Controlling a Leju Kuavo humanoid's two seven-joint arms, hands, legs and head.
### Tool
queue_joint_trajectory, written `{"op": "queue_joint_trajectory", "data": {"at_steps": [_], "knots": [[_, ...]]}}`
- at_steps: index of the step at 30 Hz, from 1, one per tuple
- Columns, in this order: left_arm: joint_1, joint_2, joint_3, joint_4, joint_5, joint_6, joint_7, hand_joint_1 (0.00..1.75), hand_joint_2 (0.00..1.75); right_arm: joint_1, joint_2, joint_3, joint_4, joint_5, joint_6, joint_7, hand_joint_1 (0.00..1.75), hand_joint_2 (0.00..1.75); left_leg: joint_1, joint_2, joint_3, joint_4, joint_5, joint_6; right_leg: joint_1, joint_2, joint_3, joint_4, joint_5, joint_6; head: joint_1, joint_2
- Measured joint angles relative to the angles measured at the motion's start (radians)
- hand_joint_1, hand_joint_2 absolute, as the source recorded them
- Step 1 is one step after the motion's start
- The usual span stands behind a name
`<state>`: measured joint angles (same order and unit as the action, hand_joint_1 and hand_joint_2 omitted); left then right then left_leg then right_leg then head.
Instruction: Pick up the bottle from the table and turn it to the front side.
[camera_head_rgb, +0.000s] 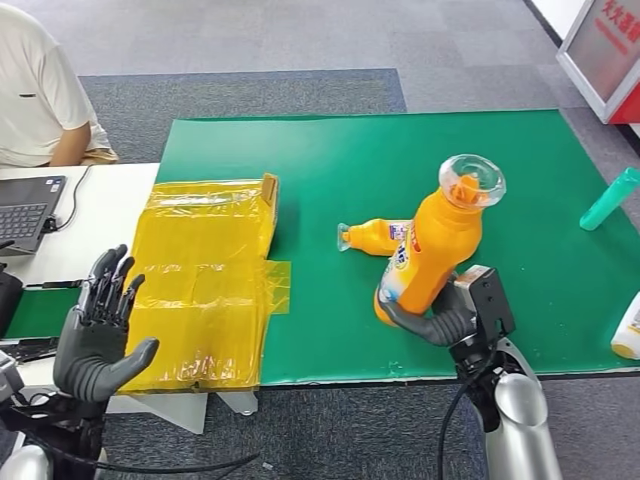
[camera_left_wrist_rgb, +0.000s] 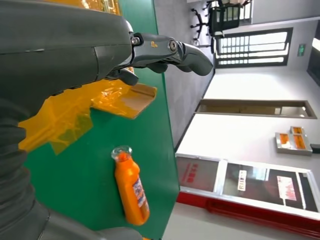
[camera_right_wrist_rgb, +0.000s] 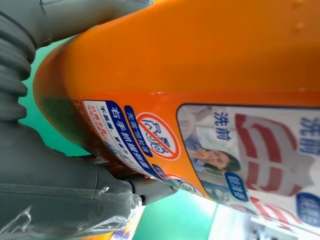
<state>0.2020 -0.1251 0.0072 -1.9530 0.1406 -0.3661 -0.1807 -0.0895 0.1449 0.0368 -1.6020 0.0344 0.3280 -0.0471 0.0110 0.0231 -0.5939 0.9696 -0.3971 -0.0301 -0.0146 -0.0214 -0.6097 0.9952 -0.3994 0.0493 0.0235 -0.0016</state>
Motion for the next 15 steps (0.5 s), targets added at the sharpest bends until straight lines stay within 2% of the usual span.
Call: {"op": "queue_joint_trajectory", "data": {"at_steps": [3, 7, 11, 15], "knots": [[-0.042, -0.002, -0.008, 0.026, 0.065, -0.004, 0.031, 0.00, 1.75, 0.006, 0.011, 0.050, -0.014, 0.019, -0.020, -0.017, 1.75, 1.75, 0.000, 0.000, 0.000, 0.000, 0.001, -0.001, 0.000, 0.000, 0.000, 0.000, 0.000, 0.000, 0.000, 0.000], [-0.113, -0.006, -0.037, 0.059, 0.123, 0.002, 0.060, 0.00, 1.75, -0.009, 0.017, 0.143, -0.031, 0.140, -0.070, -0.057, 1.75, 1.75, 0.000, 0.000, -0.001, 0.000, 0.002, -0.001, 0.000, 0.000, -0.001, 0.000, 0.001, 0.000, 0.000, 0.000], [-0.197, -0.007, -0.092, 0.061, 0.152, 0.008, 0.134, 0.00, 1.75, -0.054, 0.026, 0.229, -0.068, 0.242, -0.090, -0.029, 1.75, 1.75, 0.000, 0.000, -0.001, 0.000, 0.002, -0.001, 0.000, 0.000, -0.001, 0.000, 0.002, 0.000, 0.000, 0.000], [-0.252, 0.001, -0.157, 0.074, 0.190, 0.003, 0.163, 0.00, 1.75, -0.079, 0.028, 0.292, -0.071, 0.309, -0.110, -0.047, 1.75, 1.75, 0.000, 0.000, -0.001, 0.000, 0.002, -0.001, 0.000, 0.000, -0.001, 0.000, 0.002, 0.000, 0.000, 0.000]]}}
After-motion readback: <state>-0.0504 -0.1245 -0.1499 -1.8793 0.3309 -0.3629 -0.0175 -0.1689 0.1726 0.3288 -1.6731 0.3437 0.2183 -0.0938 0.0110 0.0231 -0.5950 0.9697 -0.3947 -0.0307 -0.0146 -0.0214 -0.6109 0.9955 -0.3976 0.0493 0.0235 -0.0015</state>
